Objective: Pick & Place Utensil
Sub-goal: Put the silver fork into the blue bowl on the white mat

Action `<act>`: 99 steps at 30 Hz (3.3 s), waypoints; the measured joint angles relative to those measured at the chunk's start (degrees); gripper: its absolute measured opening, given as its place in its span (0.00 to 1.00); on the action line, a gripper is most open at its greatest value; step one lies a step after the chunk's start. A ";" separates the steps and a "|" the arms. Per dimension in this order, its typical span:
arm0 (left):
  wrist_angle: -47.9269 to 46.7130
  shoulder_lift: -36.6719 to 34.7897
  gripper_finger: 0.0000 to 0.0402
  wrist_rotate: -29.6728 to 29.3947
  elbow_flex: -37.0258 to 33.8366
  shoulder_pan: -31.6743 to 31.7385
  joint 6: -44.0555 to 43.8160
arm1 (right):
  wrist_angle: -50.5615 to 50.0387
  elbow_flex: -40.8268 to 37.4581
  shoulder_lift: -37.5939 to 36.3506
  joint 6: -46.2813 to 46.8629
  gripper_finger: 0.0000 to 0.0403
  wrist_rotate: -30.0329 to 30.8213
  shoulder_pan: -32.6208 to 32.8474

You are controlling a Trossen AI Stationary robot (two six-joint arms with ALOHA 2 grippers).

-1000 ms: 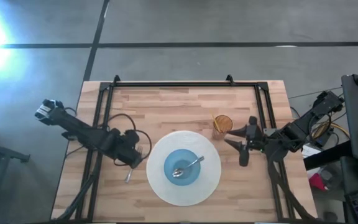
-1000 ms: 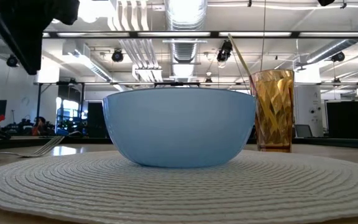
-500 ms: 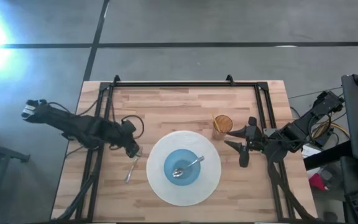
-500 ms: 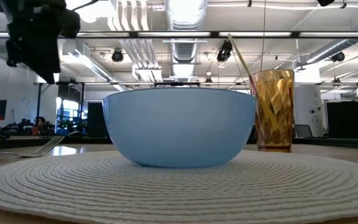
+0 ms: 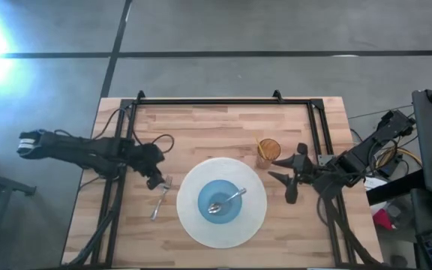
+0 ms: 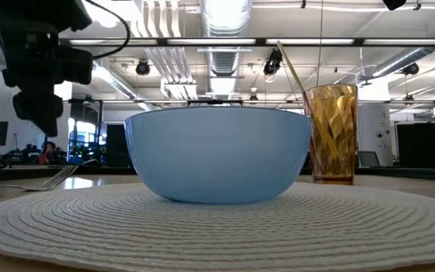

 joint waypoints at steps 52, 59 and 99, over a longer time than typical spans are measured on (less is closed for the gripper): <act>30.41 0.80 0.51 11.49 -20.62 13.31 17.23 | 0.60 0.00 1.05 0.14 0.41 0.16 0.00; 32.88 2.71 0.51 13.20 -20.62 13.31 19.21 | 0.63 0.00 1.05 0.14 0.41 0.22 -0.01; 37.57 10.64 0.01 16.40 -20.56 13.31 21.63 | 0.63 0.00 1.05 0.13 0.41 0.59 0.02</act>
